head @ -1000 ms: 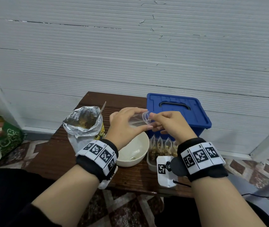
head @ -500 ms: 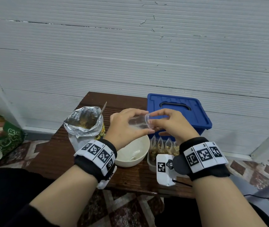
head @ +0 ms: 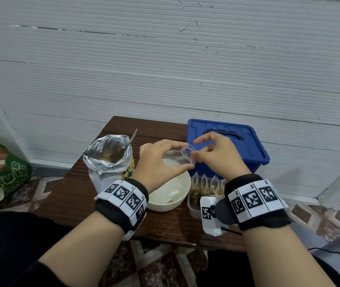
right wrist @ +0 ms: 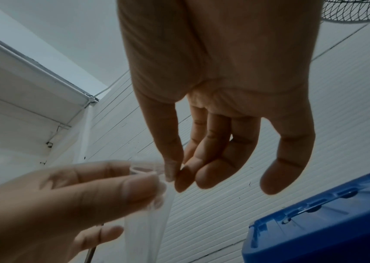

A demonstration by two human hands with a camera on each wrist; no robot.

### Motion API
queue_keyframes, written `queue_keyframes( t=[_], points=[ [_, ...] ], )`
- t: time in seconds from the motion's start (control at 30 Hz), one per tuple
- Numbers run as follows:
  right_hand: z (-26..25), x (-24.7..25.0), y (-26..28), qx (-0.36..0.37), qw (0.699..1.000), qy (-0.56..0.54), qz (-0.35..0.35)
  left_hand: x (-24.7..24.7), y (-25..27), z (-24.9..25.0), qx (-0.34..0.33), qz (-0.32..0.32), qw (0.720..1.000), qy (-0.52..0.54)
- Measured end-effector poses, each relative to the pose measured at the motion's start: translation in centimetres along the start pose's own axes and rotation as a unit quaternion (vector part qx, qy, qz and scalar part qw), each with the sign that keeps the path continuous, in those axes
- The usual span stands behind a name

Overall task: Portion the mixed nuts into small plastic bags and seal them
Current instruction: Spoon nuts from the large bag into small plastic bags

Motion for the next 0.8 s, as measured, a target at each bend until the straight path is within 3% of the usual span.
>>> queue_keyframes(
  t=[0.27,0.5,0.8],
  points=[
    [-0.5,-0.6,0.1,-0.028,0.995,-0.091,-0.025,1.4,0.2,-0.3,0.001,0.034,0.999,-0.020],
    [-1.3,-1.4,-0.5,-0.011,0.995,-0.101,-0.017,4.1,0.4,0.3,0.017,0.066,0.998,0.008],
    [-3.3,-5.6,-2.0,0.029,0.993,-0.115,-0.024,13.3,0.3,-0.4,0.054,0.146,0.988,0.001]
  ],
)
Point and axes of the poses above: each hand's wrist, its own y-axis away from the middle knuckle, its own x-axis out of the back of the hand, z = x × y, the point moved 6 cm from there along -y, towards the middle knuckle, and after that the axes turned 5 degrees about x, right-handed, at the moved point
